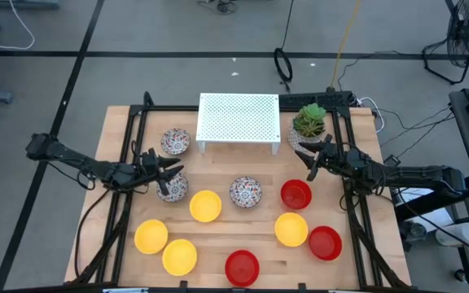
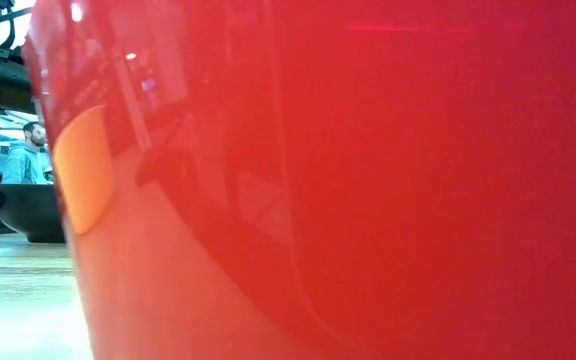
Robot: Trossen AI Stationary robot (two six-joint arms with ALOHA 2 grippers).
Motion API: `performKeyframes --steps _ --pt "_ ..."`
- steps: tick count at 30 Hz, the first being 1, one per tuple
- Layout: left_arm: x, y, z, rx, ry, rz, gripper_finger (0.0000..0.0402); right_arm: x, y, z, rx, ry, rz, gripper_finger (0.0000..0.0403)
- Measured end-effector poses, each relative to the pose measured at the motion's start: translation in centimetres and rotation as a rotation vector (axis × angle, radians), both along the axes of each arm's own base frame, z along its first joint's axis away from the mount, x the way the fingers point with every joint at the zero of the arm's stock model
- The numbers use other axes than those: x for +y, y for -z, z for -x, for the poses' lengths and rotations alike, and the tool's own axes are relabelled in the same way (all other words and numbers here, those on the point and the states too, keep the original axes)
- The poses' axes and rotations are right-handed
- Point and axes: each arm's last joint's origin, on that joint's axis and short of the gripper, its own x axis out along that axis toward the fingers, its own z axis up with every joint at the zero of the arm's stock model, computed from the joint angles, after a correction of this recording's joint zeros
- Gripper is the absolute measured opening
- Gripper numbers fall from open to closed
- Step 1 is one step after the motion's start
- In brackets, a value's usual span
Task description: Pick & Place Mini bowls
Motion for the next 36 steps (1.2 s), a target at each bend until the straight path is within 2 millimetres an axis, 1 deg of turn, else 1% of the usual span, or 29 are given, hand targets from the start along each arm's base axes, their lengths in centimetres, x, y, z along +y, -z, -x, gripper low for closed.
performKeyframes --steps 36 --pt "0.0 0.0 0.0 0.0 0.0 0.0 0.0152 0.0 -0.01 0.0 0.008 0.0 0.019 0.0155"
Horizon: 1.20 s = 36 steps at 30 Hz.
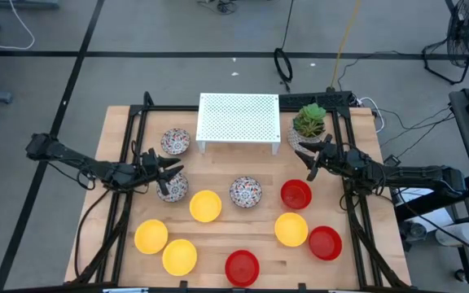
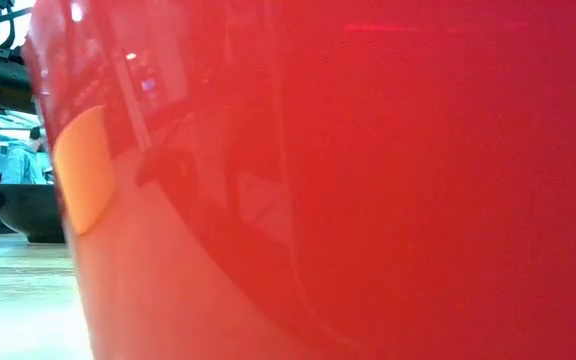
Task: Pick & Place Mini bowls
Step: Put the white patterned bowl on the shelf
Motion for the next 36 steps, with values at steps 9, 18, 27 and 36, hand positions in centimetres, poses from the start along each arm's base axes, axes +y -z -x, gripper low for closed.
performKeyframes --steps 9,18,27,36 --pt "0.0 0.0 0.0 0.0 0.0 0.0 0.0152 0.0 -0.6 0.0 -0.14 -0.005 -0.147 0.0155" --pt "0.0 -0.1 0.0 -0.011 0.0 0.008 0.0152 0.0 -1.7 0.1 -0.251 -0.014 -0.128 0.0155" --pt "0.1 -0.1 0.0 -0.039 -0.023 0.057 0.0152 0.0 -1.7 0.2 -0.257 -0.015 -0.127 0.0155" --pt "1.0 -1.4 0.0 -0.104 -0.152 -0.058 0.0152 0.0 -1.8 0.2 -0.263 -0.016 -0.126 0.0155"
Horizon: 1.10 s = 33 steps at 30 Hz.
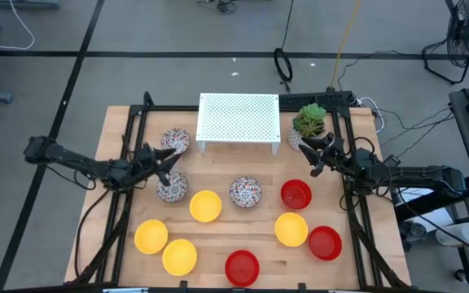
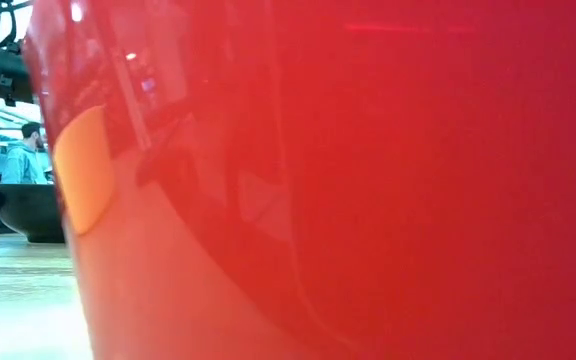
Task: Pick & Place Mini bowls
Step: Put the white patterned bowl on the shelf
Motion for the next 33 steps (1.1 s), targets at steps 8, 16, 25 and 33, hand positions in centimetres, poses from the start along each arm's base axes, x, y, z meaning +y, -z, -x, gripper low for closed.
performKeyframes --steps 8,16,25,33 --pt "0.3 -0.6 -0.2 0.065 -0.023 -0.1 0.0152 0.0 0.0 0.0 0.0 0.0 0.0 0.0155" --pt "1.1 -1.5 -0.5 0.311 -0.087 -0.037 0.0152 0.0 0.0 0.0 0.0 -0.001 0.0 0.0155" --pt "2.7 -2.0 -1.3 0.687 -0.124 0.119 0.0152 0.0 0.0 0.0 0.0 -0.001 0.0 0.0155" --pt "3.7 -0.2 -3.5 0.97 -0.012 0.125 0.0163 0.0 0.0 0.0 0.003 -0.001 0.002 0.0155"
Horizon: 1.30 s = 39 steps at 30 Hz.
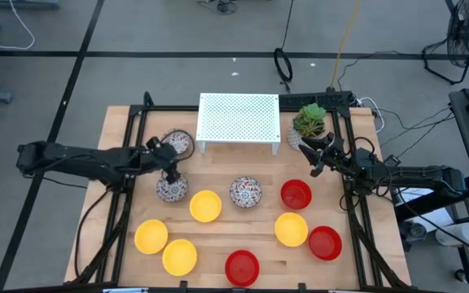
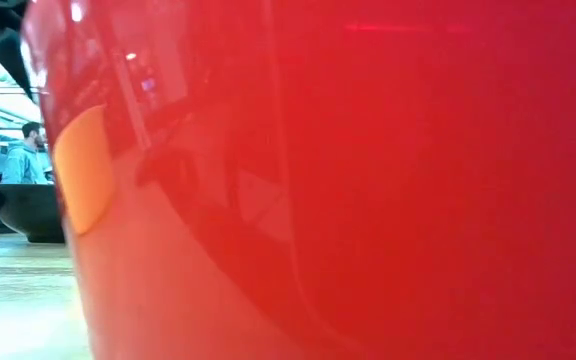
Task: Pick & Place Mini bowls
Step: Put the white patterned bowl on the shelf
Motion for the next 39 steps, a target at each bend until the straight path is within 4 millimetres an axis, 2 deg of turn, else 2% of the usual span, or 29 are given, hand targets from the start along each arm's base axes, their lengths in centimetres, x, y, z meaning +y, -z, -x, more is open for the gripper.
performKeyframes --steps 9,15,21,25,33,39 --pt "1.5 1.2 -1.3 0.146 -0.041 -0.03 0.0234 0.0 0.1 0.0 0.012 0.001 0.004 0.0155" --pt "2.8 2.4 -1.6 0.215 -0.117 -0.019 0.0241 0.0 0.1 0.0 0.024 0.004 0.019 0.0155" --pt "4.0 3.2 -2.1 0.203 -0.151 0.017 0.0237 0.0 0.2 0.0 0.044 0.009 0.044 0.0155" --pt "4.3 3.5 -2.4 0.188 -0.157 0.033 0.0192 0.0 0.2 0.0 0.047 0.009 0.044 0.0155" --pt "4.4 3.7 -2.4 0.235 -0.089 0.03 0.0019 0.0 0.3 -0.1 0.053 0.009 0.042 0.0155" --pt "3.9 3.2 -2.4 0.2 -0.04 0.047 0.0029 0.0 0.3 -0.1 0.054 0.009 0.042 0.0155"
